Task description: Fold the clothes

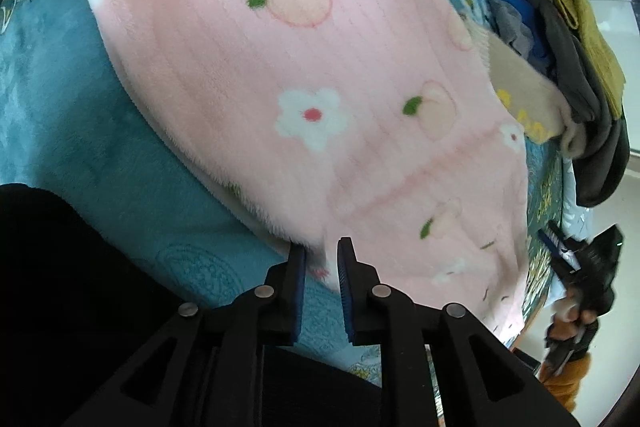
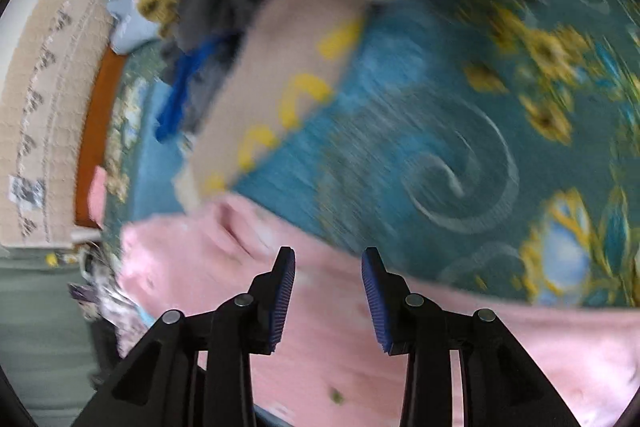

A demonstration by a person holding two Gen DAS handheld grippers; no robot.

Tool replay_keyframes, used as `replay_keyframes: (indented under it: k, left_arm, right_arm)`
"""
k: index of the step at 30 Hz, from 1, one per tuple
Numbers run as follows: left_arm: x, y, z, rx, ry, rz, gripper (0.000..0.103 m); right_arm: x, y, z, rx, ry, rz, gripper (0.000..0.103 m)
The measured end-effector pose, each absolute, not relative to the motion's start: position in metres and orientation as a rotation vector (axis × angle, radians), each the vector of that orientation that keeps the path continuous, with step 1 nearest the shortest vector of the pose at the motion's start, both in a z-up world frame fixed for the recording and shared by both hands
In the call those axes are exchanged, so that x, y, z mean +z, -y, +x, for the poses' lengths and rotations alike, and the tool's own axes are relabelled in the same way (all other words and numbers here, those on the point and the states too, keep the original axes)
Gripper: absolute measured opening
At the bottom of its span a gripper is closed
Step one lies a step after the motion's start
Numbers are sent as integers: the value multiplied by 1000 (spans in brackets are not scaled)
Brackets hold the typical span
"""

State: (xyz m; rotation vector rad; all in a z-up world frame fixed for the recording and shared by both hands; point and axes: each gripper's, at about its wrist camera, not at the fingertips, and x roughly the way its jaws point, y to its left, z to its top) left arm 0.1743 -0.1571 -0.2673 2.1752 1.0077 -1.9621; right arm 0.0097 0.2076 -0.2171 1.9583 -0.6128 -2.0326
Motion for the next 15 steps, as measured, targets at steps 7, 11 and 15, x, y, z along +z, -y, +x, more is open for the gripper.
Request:
replay_keyframes:
  k: [7,11,15]
  left_arm:
    - [-246,187,193,-2039,-1075,2092,16]
    - [-232,228,193,-2109,-1181,1967,17]
    - [-225,264,192,-2136,-1320,1777,17]
  right_arm:
    - [-227,-159,8,-1955,607,1837,38]
    - [-230,-110,-17,-1852,600,1780,38]
    - [-259,-90,-33,-1757,689,1865,38]
